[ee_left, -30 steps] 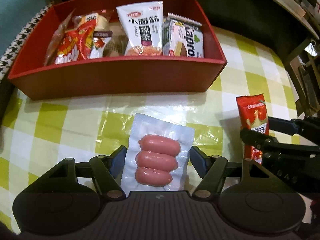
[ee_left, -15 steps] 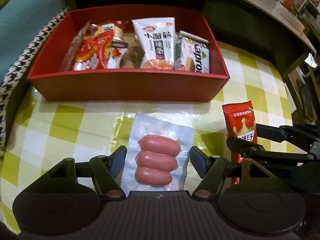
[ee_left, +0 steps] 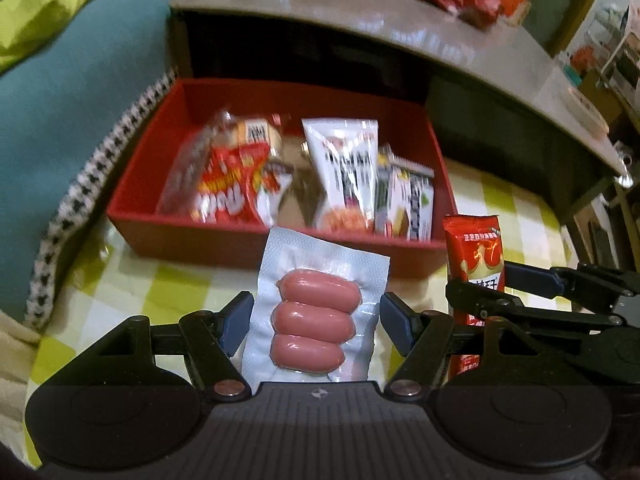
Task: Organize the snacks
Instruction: 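Carry the sausage pack and red packet over the red box with both grippers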
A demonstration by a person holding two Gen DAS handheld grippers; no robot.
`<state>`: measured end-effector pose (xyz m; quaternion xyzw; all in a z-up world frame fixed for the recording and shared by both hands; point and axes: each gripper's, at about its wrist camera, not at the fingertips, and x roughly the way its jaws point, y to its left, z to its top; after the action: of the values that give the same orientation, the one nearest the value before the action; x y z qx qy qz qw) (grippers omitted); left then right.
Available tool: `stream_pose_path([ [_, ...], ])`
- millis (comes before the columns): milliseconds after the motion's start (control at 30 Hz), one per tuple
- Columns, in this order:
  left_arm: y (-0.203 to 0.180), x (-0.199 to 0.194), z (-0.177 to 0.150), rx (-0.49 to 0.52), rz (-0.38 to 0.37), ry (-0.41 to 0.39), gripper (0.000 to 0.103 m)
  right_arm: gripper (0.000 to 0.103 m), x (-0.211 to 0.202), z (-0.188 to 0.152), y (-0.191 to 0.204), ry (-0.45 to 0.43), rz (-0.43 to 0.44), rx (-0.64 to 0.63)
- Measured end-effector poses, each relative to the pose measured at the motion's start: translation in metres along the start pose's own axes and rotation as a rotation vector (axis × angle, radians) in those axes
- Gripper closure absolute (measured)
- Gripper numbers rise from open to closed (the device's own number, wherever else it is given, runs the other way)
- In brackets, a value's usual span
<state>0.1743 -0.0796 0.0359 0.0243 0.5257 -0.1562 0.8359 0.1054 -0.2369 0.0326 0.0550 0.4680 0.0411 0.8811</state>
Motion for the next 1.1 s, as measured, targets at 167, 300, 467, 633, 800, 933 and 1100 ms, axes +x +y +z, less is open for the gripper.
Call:
stream_pose_path([
  [167,0.0,-0.006,0.017,-0.004,0.019,-0.048,0.028,0.044,0.0,0.02,0.0,-0.037,0.004,0.014],
  [300,0.003,-0.005,0.026,-0.012,0.024,-0.061,0.028,0.044,0.002,0.029,0.002,-0.054,0.0,0.016],
  [467,0.006,-0.003,0.036,-0.018,0.036,-0.079,0.028,0.044,0.008,0.04,0.003,-0.067,-0.005,0.03],
  [633,0.011,-0.002,0.047,-0.031,0.041,-0.097,0.029,0.044,0.012,0.052,0.003,-0.087,-0.001,0.045],
  [800,0.01,0.003,0.058,-0.031,0.05,-0.111,0.029,0.044,0.018,0.062,0.002,-0.097,-0.005,0.06],
  [933,0.01,0.008,0.065,-0.029,0.061,-0.123,0.029,0.044,0.024,0.071,0.0,-0.104,-0.011,0.063],
  [1100,0.015,0.016,0.076,-0.043,0.072,-0.127,0.029,0.044,0.035,0.082,0.001,-0.109,-0.008,0.07],
])
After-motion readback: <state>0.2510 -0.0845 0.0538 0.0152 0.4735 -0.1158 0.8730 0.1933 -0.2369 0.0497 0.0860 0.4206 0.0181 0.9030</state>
